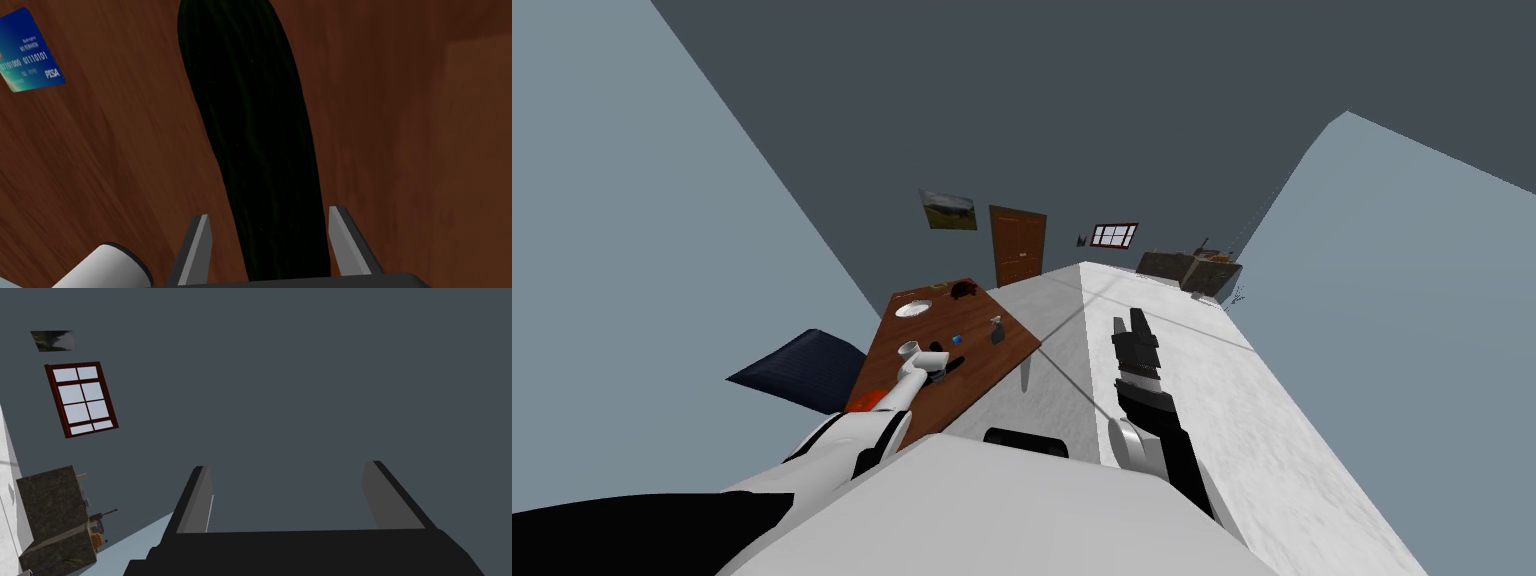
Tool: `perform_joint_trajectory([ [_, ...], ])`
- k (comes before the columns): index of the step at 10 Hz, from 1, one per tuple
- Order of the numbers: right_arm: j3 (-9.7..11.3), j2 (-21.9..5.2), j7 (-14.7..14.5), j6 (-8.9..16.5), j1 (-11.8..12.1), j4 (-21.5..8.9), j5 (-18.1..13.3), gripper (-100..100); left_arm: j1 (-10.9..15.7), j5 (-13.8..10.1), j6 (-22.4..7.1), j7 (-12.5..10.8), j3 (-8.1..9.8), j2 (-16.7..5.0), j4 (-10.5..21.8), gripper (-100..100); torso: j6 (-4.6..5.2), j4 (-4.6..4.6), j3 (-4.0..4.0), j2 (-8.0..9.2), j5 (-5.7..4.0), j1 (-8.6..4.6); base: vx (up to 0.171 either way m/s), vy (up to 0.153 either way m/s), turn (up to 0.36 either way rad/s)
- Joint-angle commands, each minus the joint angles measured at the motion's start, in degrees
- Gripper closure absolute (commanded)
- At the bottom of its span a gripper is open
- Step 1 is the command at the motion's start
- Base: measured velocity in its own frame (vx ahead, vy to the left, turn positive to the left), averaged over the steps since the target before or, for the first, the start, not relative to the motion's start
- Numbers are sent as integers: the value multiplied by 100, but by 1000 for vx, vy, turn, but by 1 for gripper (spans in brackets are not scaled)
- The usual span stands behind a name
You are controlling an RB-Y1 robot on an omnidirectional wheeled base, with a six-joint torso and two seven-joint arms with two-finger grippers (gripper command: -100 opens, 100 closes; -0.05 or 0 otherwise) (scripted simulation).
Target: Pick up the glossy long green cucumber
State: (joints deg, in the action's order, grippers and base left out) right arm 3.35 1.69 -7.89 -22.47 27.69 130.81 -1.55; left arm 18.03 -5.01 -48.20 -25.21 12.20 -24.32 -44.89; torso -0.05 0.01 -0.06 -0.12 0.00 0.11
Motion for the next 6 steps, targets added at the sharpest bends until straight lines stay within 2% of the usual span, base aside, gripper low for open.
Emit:
perform_joint_trajectory([
  [1, 0, 0, 0, 0, 0, 0, 0, 0, 0, 0, 0, 0, 0, 0, 0, 100, 0, 0, 0, 0, 0, 0, 0, 0, 0],
  [4, 0, 0, 0, 0, 0, 0, 0, 0, 5, 0, 4, -5, 4, -6, -3, 100, 1, -2, 1, 3, 2, -1, 0, 0, 0],
  [5, 0, 0, 0, 0, 0, 0, 0, 0, 5, 0, 5, -3, 3, -5, -3, 0, 0, -2, 1, 4, 1, -1, 0, 0, 0],
  [6, 0, 0, 0, 0, 0, 0, 0, 0, 10, 1, -153, -28, -2, -27, -161, 100, 0, -1, 2, 5, 1, -2, -43, -16, -28],
])
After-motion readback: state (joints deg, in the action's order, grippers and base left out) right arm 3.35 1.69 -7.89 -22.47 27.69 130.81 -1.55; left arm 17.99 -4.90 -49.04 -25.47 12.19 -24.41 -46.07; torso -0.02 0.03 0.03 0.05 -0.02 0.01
